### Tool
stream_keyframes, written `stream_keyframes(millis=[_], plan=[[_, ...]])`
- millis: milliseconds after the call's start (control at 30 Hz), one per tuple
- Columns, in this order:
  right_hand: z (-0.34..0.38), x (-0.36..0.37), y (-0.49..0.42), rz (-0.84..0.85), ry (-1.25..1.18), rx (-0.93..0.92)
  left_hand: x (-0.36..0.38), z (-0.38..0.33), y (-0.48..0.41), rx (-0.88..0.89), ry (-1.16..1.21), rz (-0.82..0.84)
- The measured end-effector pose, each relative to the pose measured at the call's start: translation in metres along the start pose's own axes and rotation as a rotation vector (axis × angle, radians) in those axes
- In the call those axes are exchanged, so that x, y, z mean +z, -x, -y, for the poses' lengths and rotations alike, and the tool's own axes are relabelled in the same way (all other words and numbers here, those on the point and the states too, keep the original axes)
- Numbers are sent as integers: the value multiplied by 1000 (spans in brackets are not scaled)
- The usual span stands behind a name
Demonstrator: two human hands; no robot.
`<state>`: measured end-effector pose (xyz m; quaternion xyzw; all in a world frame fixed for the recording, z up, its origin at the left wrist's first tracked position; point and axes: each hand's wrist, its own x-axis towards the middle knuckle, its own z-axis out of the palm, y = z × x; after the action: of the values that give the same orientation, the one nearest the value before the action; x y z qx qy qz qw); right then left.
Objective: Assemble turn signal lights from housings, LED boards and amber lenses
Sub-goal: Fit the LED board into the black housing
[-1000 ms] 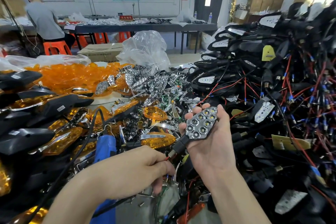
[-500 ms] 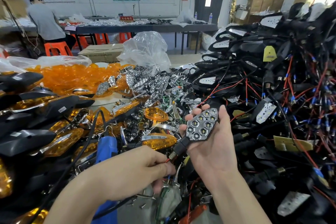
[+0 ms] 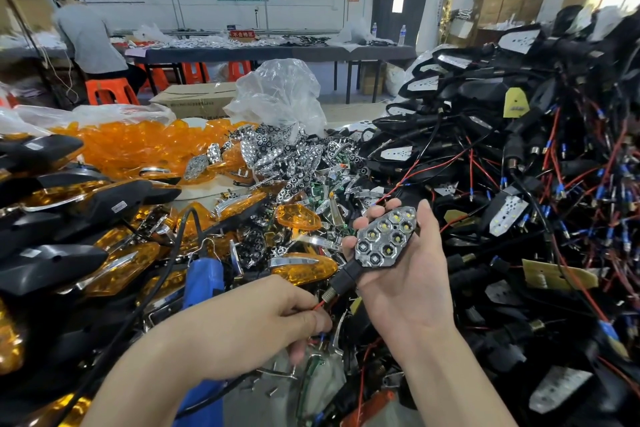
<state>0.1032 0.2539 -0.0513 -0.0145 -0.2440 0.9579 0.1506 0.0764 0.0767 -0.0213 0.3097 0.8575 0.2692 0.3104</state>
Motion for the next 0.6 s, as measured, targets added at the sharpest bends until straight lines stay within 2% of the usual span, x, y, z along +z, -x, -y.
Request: stream_keyframes(millis=[600], plan=[[-5, 1, -1, 11, 55, -31, 0, -2, 1, 2, 27, -4]])
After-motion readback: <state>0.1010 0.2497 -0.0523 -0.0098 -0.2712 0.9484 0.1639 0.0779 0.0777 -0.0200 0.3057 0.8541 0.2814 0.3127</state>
